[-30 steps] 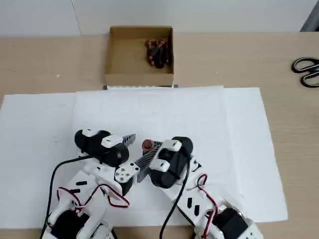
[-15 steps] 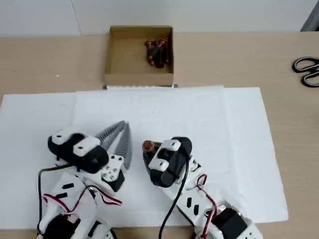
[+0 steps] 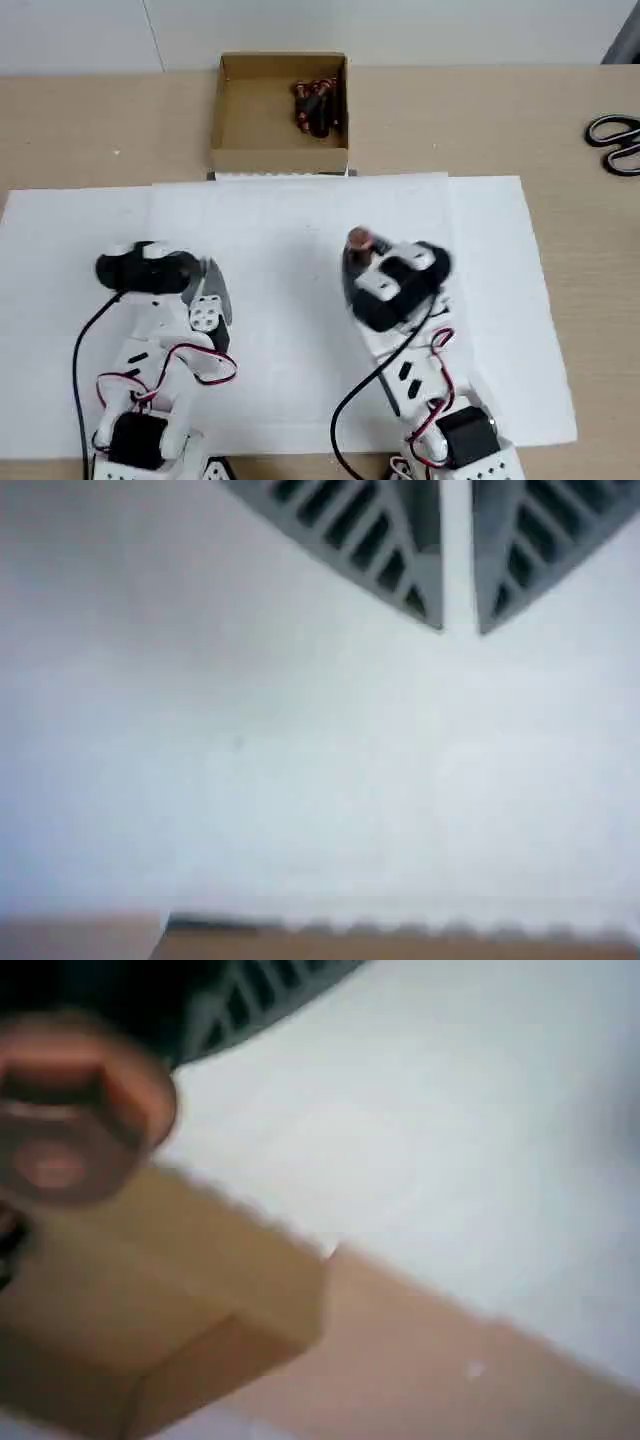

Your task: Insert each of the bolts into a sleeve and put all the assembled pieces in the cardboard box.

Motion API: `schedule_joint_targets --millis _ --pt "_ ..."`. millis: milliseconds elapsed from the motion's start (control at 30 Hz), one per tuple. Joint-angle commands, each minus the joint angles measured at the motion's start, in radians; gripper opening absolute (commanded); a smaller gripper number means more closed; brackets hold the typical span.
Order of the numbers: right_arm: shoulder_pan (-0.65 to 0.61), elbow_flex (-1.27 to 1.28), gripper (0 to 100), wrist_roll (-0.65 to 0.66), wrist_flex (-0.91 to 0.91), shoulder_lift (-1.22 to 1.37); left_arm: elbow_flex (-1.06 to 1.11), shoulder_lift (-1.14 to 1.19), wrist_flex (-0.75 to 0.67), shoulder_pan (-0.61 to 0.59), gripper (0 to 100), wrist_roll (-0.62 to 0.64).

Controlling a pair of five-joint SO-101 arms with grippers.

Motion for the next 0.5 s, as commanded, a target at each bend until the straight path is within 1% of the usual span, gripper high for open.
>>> schedule_joint_targets --millis 0,133,200,333,467 --pt "0.027 -0.064 0.3 -0.011 -0.085 0.074 0.053 -0.012 0.005 -0.031 1 -0.028" --pt "0.062 -0.198 0.3 -0.075 -0.166 0.275 0.148 -0.012 -0.086 -0.121 1 -0.071" --pt "0.097 -0.276 0.3 -0.091 -0.216 0.406 0.150 -0.011 -0.086 -0.144 1 -0.074" --pt "0.147 -0.463 0.3 -0.135 -0.297 0.650 0.148 -0.012 -0.041 -0.115 1 -0.072" --pt "0.162 -0.649 0.3 -0.164 -0.361 0.871 0.148 -0.012 -0.041 -0.110 1 -0.072"
